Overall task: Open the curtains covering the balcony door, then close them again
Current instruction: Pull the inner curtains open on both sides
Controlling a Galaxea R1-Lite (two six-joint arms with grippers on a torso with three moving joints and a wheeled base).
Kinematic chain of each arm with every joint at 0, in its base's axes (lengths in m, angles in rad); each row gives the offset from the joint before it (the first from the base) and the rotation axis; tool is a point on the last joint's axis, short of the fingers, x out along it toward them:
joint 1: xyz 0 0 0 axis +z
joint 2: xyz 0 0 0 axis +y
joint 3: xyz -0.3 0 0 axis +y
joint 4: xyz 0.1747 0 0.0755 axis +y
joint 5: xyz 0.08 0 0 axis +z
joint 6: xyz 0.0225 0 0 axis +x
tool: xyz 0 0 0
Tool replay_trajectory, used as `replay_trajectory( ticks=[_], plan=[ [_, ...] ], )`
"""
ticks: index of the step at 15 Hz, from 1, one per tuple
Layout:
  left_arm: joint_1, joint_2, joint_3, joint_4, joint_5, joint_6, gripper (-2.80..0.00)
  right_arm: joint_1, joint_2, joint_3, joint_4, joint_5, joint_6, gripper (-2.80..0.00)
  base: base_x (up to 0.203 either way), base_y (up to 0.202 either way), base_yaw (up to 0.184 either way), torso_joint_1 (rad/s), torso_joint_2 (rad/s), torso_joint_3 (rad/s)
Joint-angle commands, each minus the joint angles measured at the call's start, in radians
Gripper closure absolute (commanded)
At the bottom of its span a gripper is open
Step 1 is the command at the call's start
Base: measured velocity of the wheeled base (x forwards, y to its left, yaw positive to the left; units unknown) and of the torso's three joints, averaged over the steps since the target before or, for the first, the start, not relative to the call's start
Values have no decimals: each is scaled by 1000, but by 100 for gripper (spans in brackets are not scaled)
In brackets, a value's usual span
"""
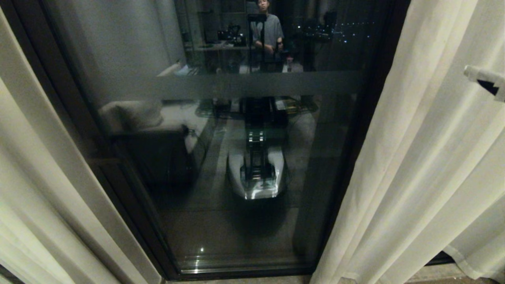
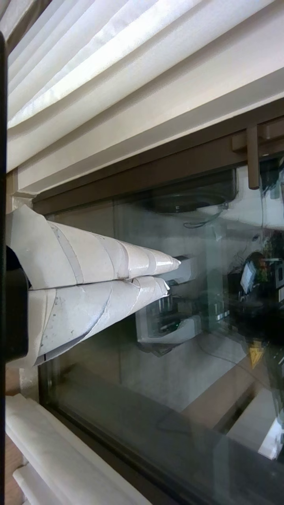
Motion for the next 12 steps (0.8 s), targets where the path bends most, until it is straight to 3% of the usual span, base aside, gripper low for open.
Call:
replay_trajectory(
  ticks=[1, 12],
  plan=[
    [0, -1, 0, 0, 0, 0, 0, 6, 98, -89, -10, 2, 0, -280, 0, 0, 0, 0, 0, 0],
    [0, -1, 0, 0, 0, 0, 0, 76, 427, -484, -42, 5, 107, -280, 0, 0, 0, 0, 0, 0]
  ],
)
